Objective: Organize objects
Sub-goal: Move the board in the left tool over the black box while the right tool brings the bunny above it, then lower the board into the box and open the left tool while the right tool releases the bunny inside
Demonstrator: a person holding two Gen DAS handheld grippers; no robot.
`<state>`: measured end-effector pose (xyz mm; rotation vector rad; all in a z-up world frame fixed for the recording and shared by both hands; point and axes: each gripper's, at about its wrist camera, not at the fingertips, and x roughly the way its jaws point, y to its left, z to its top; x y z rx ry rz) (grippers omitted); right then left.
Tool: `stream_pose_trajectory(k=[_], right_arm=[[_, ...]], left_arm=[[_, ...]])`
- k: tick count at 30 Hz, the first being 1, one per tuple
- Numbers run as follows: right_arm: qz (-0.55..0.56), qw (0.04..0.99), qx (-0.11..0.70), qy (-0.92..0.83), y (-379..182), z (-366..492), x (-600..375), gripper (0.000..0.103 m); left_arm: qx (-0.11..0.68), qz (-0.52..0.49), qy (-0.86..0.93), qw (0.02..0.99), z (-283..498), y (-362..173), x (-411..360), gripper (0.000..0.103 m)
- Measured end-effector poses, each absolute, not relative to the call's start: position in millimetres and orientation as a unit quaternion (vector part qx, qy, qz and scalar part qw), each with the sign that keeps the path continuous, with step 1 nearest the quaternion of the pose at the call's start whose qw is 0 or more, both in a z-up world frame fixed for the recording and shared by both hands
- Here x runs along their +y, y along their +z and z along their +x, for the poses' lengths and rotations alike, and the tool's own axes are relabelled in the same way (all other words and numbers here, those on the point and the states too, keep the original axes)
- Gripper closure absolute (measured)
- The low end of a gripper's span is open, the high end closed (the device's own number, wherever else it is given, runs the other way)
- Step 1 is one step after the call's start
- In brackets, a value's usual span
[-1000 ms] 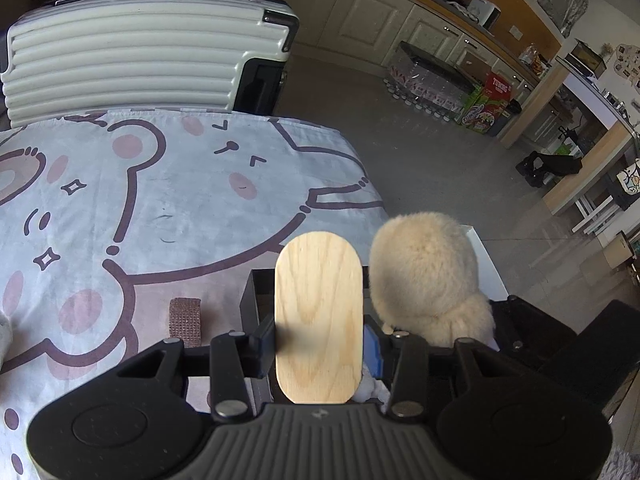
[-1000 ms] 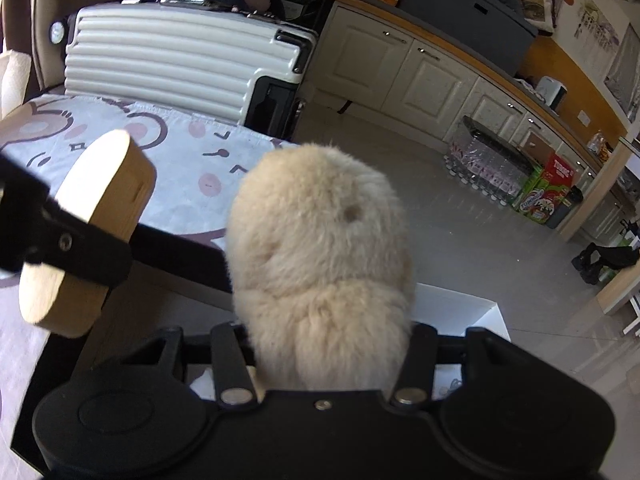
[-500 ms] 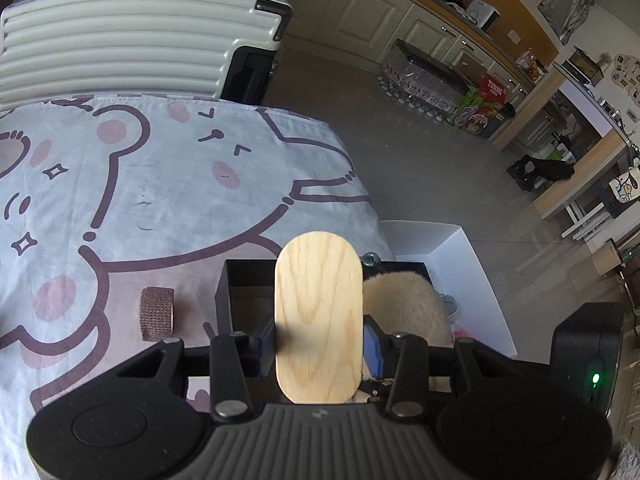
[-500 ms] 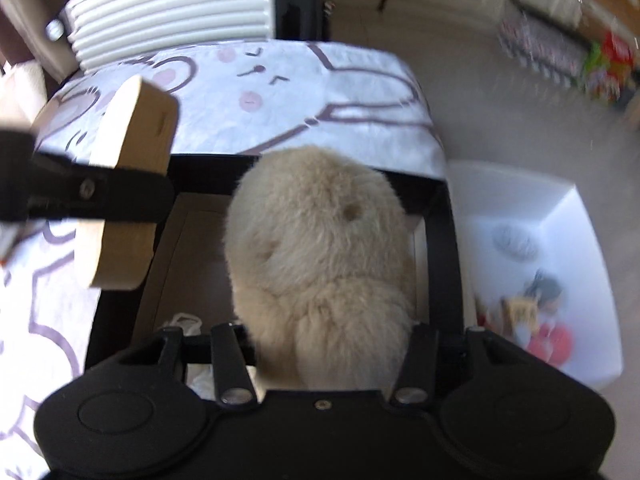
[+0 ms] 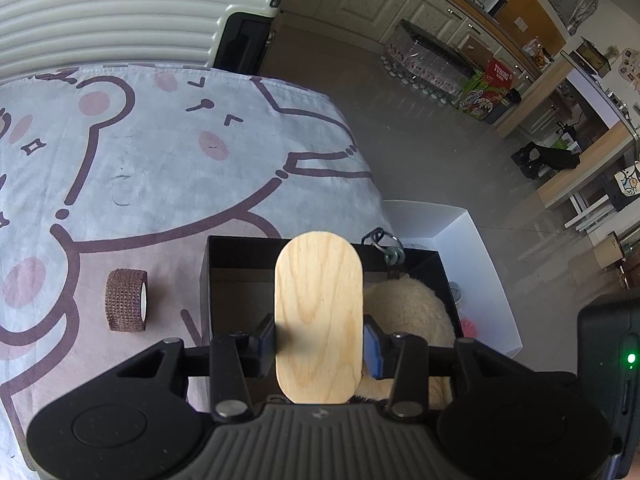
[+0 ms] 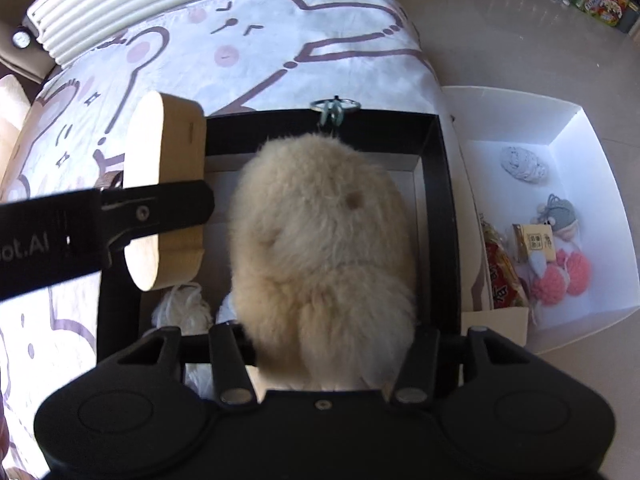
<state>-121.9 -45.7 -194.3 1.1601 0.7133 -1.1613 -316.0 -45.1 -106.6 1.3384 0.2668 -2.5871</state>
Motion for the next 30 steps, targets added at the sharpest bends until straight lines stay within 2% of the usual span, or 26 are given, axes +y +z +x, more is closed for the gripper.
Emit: stream_pose_trajectory(k=[8,20,30], right_arm=[[0.506,0.61,0.316,-0.522,-199,-125,-53,0.053],[0.434,0.669,0.232,-0.557,-118,-155,-14,0.054],[0.443,0.673,0.235,-0.544,-88,-159,16,0.054]], left_arm=[[0.091,0.458,-0.878,0.107,-317,-110,-47,0.059],[0.113,0.435,-0.886,0.116,-306,-91,-54,0.059],[0.105,0.423,-0.894,0.108,-291,-73,-42,0.059]])
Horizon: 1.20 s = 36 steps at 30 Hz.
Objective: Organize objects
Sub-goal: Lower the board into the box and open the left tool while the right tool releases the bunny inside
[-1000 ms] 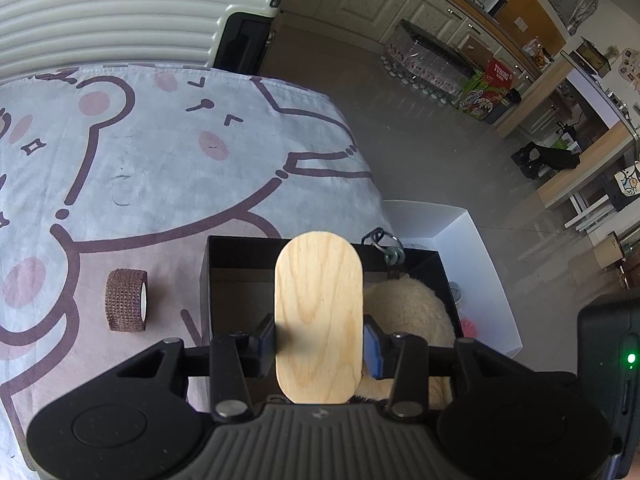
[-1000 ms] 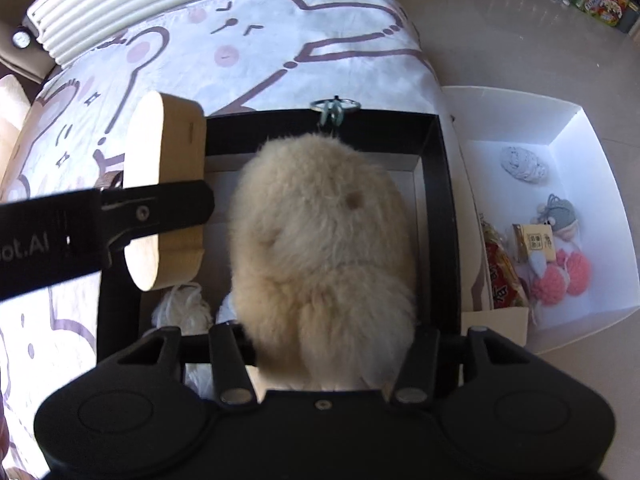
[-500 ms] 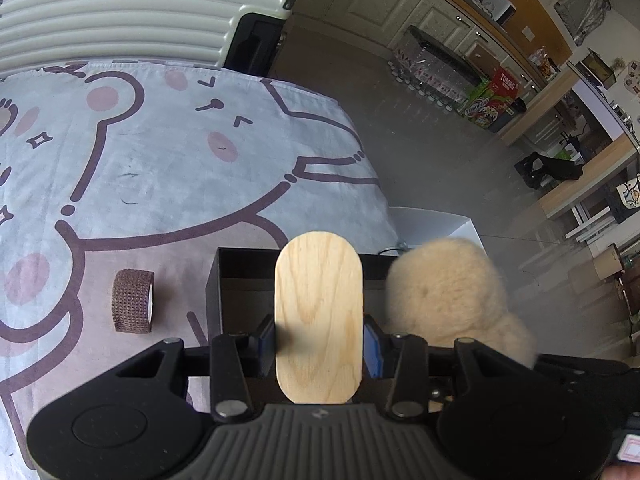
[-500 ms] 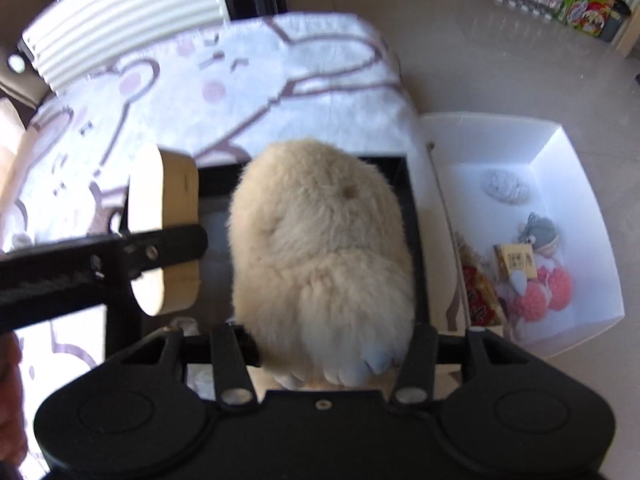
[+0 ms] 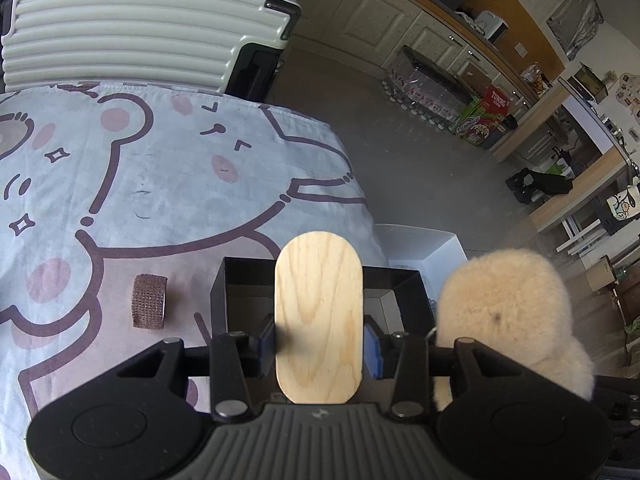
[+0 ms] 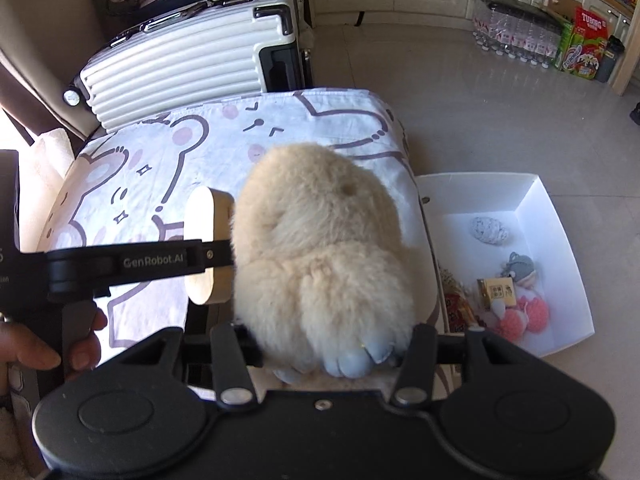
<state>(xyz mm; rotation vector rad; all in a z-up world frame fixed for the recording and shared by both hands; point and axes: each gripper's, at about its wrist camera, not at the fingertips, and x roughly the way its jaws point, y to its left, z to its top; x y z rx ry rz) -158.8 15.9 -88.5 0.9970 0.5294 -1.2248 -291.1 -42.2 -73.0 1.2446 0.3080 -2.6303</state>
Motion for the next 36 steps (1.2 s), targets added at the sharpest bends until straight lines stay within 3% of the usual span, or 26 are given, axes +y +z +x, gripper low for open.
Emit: stream_pose_trajectory(k=[22,28,36], right_arm=[[0.497,0.603,0.277,-0.559,-192,-139,-55,0.05],[0.476,0.628,0.279,-0.549,-188,-135,-51,0.039],[0.462,0.634,0.29,-0.547,-173,-143,-40,0.044]], left_arm=[[0.11,0.465,-0.873,0.104,-323,-119,-54,0.059],[0.109,0.47,-0.869,0.111,-330,-131,-49,0.059],[0.066,0.476,-0.865,0.141,-338,-137,-33,0.059]])
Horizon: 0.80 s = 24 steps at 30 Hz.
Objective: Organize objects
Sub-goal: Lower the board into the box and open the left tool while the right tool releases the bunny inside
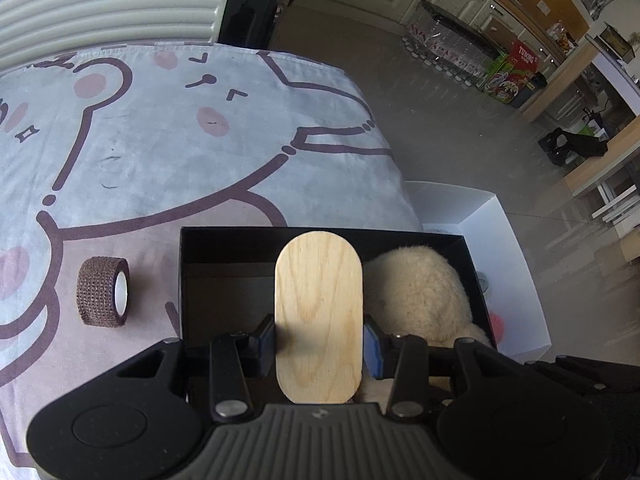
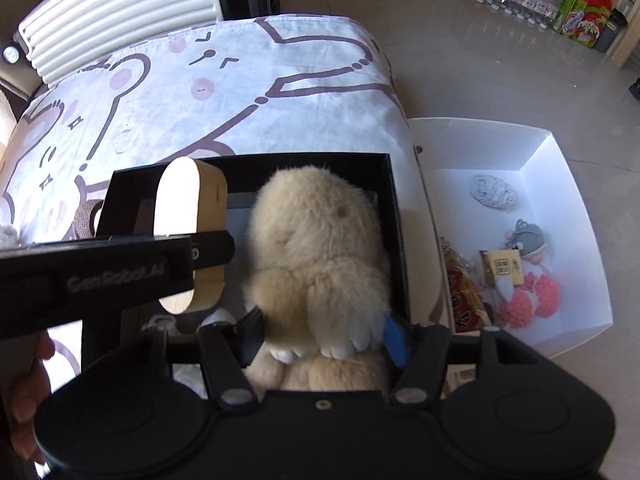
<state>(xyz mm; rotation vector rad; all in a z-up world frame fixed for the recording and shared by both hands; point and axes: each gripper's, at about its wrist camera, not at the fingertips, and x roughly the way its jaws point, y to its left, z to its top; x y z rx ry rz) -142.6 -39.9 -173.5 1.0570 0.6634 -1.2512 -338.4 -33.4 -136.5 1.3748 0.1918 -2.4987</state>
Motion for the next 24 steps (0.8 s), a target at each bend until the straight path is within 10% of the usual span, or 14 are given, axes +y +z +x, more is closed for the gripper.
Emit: stream_pose_trajectory(k=[11,24], right_arm=[[0.487,0.571,0.227,-0.62,-171,-143,-35,0.047],[0.482,0.575,0.214,-0.625,-160,-143,-29,0.049]], left_arm=[[0.072,0.457,-0.879,0.118,-337,-126,-24,0.042],[0.089,0.491,-0.856,0.134,-337,-134,-32,0.072]])
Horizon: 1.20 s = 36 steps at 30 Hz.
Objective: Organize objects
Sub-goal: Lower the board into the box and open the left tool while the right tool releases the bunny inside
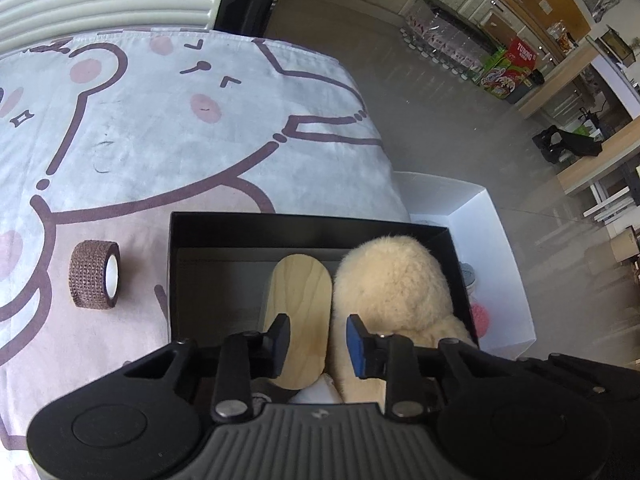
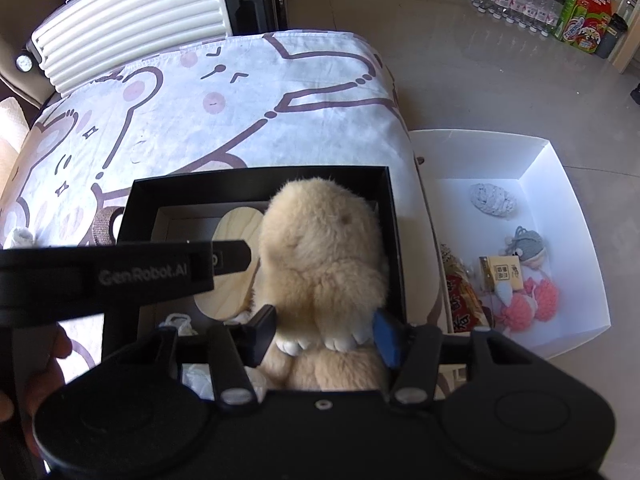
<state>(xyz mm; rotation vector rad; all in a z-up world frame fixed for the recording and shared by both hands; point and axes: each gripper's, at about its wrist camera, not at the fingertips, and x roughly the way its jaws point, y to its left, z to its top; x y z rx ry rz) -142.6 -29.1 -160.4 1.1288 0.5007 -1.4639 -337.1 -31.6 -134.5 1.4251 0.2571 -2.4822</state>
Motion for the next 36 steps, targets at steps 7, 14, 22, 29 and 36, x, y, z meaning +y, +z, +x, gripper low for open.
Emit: stream_pose_trajectory(k=[7,14,22,29,36], right_arm=[[0.479,0.58,0.22,-0.621,-161,-139,-31,0.049],[0.471,0.582,0.233,-0.621,-162,-136,-30,0.05],[0.468,0.581,0.234,-0.623,-161,-138,-27,0.05],[0.467,0.583,0.232,-0.623,-160,-138,-27,0.05],[0.466,0.582,0.236,-0.623,-159,-137,-26,0.05]], left_arm=[[0.038,0.489,-0.856,0.163,-340,-142,-27,0.069],[0.049,0.495,-0.858,0.127,-344,-151,-16,0.069],[0.077,0.488,-0.859,0.137,-345,-149,-21,0.064],[0.031,0.494,-0.855,0.157,-348,-149,-14,0.049],[0.002,0.501,-0.851,0.158,-351,-155,-6,0.04]])
